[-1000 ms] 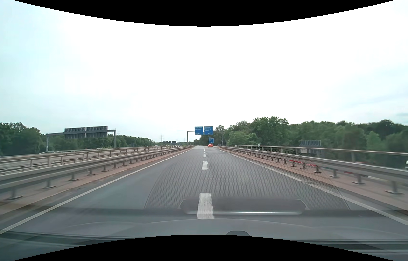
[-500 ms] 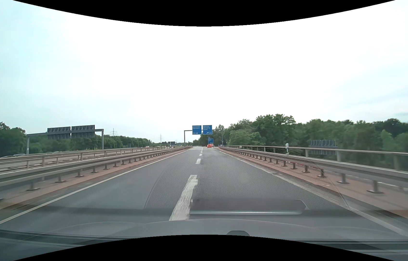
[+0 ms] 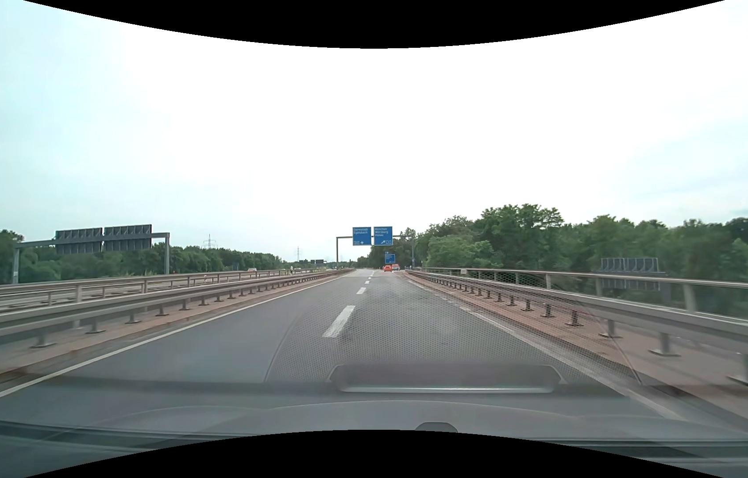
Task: Follow the waypoints while adhering to traffic rules and regulations
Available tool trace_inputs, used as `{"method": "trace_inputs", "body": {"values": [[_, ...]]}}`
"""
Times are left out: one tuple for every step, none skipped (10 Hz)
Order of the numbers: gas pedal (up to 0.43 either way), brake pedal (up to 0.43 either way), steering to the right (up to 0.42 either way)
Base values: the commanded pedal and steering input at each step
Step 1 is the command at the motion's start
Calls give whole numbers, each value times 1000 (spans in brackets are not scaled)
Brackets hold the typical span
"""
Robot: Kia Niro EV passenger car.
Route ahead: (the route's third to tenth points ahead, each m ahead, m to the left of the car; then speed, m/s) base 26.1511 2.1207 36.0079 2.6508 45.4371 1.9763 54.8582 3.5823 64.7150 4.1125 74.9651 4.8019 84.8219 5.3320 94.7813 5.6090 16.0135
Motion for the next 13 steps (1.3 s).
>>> {"method": "trace_inputs", "body": {"values": [[0,0,-17],[0,0,-17],[0,0,-17],[0,0,-17],[0,0,-16],[0,0,-15],[0,0,-14],[0,0,-14],[0,0,-13],[0,0,-12],[0,0,-11],[0,0,-9],[0,0,-9]]}}
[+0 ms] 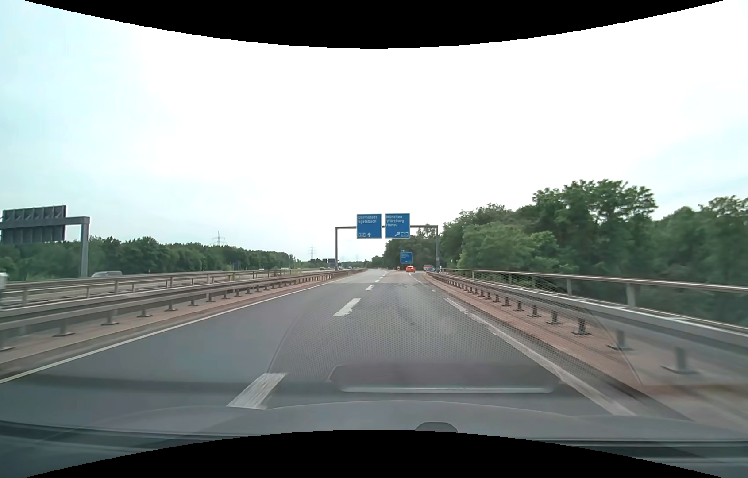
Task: Follow the waypoints while adhering to traffic rules and regulations
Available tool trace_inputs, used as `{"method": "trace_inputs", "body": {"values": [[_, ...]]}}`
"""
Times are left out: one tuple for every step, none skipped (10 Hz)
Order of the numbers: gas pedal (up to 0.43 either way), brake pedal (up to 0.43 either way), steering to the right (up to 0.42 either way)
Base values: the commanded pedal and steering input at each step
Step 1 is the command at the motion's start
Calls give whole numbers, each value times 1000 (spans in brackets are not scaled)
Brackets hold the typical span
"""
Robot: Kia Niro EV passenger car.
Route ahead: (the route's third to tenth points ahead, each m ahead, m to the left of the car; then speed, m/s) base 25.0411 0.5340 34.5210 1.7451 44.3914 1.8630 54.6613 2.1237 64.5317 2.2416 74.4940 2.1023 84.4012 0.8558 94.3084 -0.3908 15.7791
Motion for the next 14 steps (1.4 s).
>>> {"method": "trace_inputs", "body": {"values": [[0,0,-9],[0,0,-9],[0,0,-9],[0,0,-8],[0,0,-8],[0,0,-7],[0,0,-7],[0,0,-6],[0,0,-6],[0,0,-6],[0,0,-6],[0,0,-6],[0,0,-6],[0,0,-6]]}}
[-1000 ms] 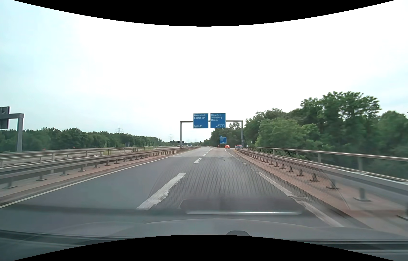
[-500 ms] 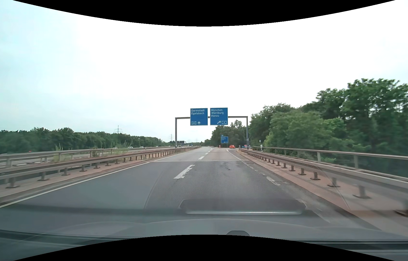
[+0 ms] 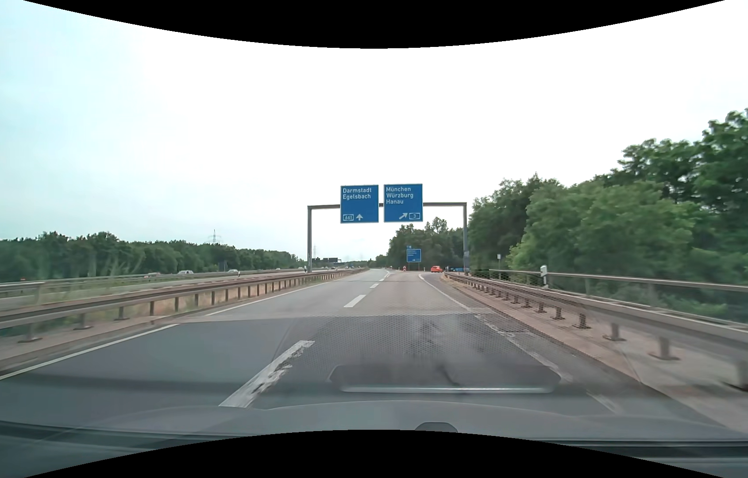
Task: Follow the waypoints while adhering to traffic rules and regulations
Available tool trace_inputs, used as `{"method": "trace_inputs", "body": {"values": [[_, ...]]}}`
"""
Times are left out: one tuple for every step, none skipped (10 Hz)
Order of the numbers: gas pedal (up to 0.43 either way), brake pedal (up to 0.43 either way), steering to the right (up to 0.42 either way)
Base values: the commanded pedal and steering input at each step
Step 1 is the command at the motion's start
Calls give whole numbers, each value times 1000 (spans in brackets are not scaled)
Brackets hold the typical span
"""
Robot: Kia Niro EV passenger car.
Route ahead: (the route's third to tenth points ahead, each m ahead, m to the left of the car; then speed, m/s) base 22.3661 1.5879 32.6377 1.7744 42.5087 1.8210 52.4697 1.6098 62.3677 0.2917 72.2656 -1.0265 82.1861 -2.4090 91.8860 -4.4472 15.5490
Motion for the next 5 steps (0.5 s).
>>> {"method": "trace_inputs", "body": {"values": [[0,0,-6],[0,0,-6],[0,0,-6],[0,0,-6],[0,0,-6]]}}
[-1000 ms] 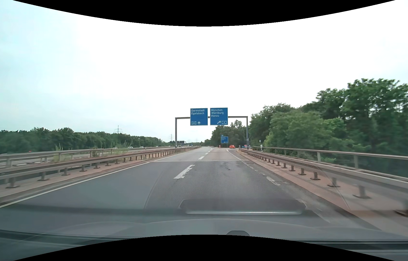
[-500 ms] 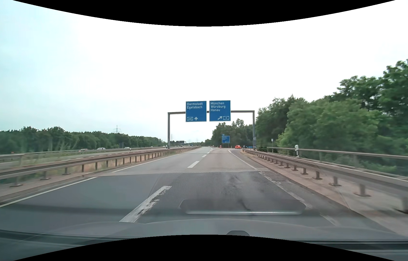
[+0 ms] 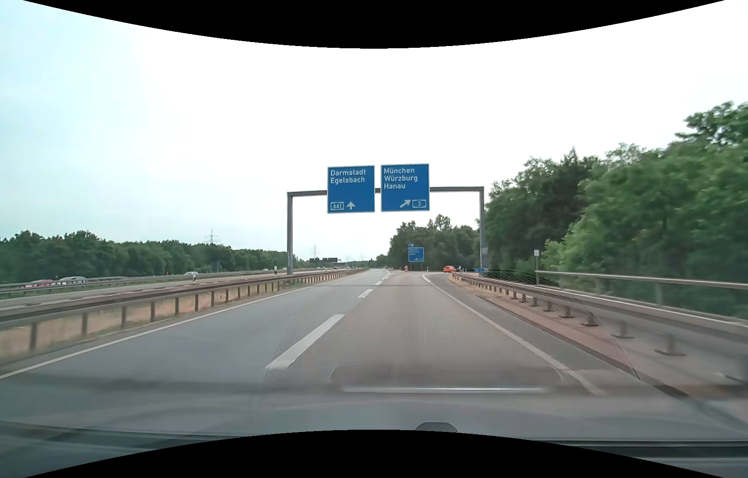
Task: Follow the waypoints while adhering to traffic rules and regulations
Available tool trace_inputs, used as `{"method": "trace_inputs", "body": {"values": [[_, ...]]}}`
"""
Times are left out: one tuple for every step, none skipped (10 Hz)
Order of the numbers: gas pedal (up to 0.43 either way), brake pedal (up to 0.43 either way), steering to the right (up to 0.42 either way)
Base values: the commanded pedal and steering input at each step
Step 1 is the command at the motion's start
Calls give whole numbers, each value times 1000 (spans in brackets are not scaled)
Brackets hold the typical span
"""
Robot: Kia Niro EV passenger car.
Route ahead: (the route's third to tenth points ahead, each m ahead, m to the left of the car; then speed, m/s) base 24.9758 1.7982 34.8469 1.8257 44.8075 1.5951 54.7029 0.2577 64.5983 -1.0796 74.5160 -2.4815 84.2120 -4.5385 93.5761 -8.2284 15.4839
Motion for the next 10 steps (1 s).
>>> {"method": "trace_inputs", "body": {"values": [[0,0,-6],[0,0,-6],[0,0,-4],[0,0,-2],[0,0,-2],[0,0,-2],[0,0,-3],[0,0,-3],[0,0,-3],[0,0,-3]]}}
